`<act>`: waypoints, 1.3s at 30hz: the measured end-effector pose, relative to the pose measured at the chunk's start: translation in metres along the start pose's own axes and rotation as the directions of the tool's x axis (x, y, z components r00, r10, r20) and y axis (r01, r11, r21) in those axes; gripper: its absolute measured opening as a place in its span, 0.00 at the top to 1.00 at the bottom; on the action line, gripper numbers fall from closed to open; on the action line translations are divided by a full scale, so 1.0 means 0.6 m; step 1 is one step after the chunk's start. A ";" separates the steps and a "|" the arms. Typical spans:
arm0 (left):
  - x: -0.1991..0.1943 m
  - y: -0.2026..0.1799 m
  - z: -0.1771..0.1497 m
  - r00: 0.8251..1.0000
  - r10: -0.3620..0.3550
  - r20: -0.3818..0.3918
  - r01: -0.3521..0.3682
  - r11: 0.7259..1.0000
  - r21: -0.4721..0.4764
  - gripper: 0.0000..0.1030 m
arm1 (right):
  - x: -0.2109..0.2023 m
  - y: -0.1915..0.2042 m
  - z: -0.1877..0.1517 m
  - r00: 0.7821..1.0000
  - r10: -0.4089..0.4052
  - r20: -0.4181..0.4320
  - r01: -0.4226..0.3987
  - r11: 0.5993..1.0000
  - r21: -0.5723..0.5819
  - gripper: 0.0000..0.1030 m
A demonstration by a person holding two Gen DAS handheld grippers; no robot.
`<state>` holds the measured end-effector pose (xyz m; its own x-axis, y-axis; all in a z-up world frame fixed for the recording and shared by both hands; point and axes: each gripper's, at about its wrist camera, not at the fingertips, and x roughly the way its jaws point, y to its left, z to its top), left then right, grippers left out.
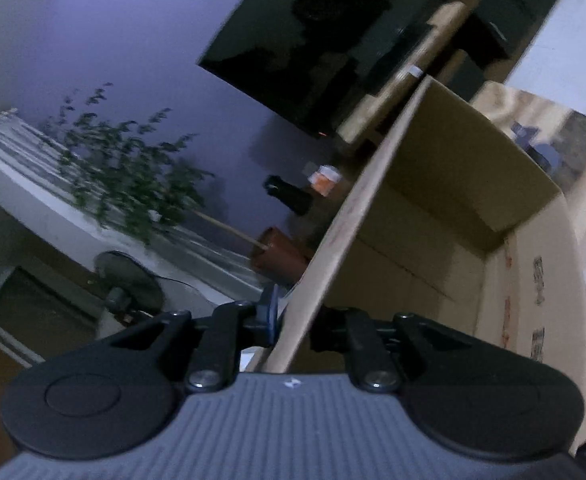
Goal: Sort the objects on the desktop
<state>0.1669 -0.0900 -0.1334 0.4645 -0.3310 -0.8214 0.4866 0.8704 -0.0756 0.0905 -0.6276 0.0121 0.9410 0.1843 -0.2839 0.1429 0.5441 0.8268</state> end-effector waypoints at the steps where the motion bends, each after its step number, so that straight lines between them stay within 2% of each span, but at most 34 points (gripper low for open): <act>1: 0.000 0.000 0.000 1.000 -0.001 0.001 0.001 1.000 0.000 0.01 | -0.005 0.012 0.007 1.000 0.020 0.005 -0.020 1.000 -0.007 0.81; 6: -0.002 0.005 0.002 1.000 -0.006 0.003 0.006 1.000 -0.017 0.01 | -0.023 0.077 0.035 0.991 0.132 0.025 -0.131 0.991 -0.037 0.79; 11: -0.006 0.011 0.004 1.000 -0.012 0.006 0.012 0.999 -0.036 0.01 | -0.018 0.149 0.038 0.970 0.243 0.011 -0.242 0.967 -0.077 0.79; 17: -0.027 0.035 0.014 0.999 -0.022 0.039 0.026 0.995 -0.099 0.01 | 0.028 0.217 0.021 0.934 0.352 -0.064 -0.355 0.933 -0.063 0.78; 22: -0.041 0.068 0.021 0.998 -0.008 0.058 0.019 0.984 -0.178 0.01 | 0.091 0.240 -0.017 0.905 0.406 -0.129 -0.414 0.909 -0.046 0.78; 24: -0.045 0.079 0.022 0.998 0.001 0.062 0.011 0.979 -0.205 0.01 | 0.120 0.229 -0.034 0.880 0.447 -0.163 -0.452 0.892 0.010 0.77; 26: -0.047 0.090 0.023 0.998 0.013 0.063 0.002 0.971 -0.239 0.01 | 0.149 0.213 -0.061 0.829 0.520 -0.204 -0.512 0.854 0.094 0.77; 27: -0.048 0.096 0.023 0.998 0.018 0.062 -0.002 0.967 -0.256 0.01 | 0.158 0.214 -0.077 0.814 0.539 -0.218 -0.529 0.842 0.108 0.77; 28: -0.048 0.103 0.023 0.998 0.022 0.059 -0.005 0.962 -0.273 0.01 | 0.164 0.218 -0.091 0.810 0.538 -0.234 -0.529 0.842 0.106 0.77; 32: -0.047 0.125 0.025 0.998 0.032 0.050 -0.013 0.943 -0.333 0.01 | 0.169 0.229 -0.123 0.810 0.513 -0.284 -0.511 0.855 0.088 0.78; 35: -0.049 0.131 0.031 0.998 0.035 0.049 -0.017 0.940 -0.341 0.01 | 0.149 0.229 -0.130 0.829 0.474 -0.296 -0.482 0.875 0.052 0.79; 39: -0.049 0.131 0.043 0.997 0.048 0.055 -0.028 0.944 -0.328 0.01 | 0.109 0.223 -0.121 0.867 0.401 -0.297 -0.424 0.906 -0.016 0.79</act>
<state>0.2103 -0.0214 -0.1007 0.5270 -0.3081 -0.7920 0.2036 0.9506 -0.2344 0.1489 -0.4832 0.0688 0.7815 0.6210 -0.0592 -0.2743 0.4274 0.8615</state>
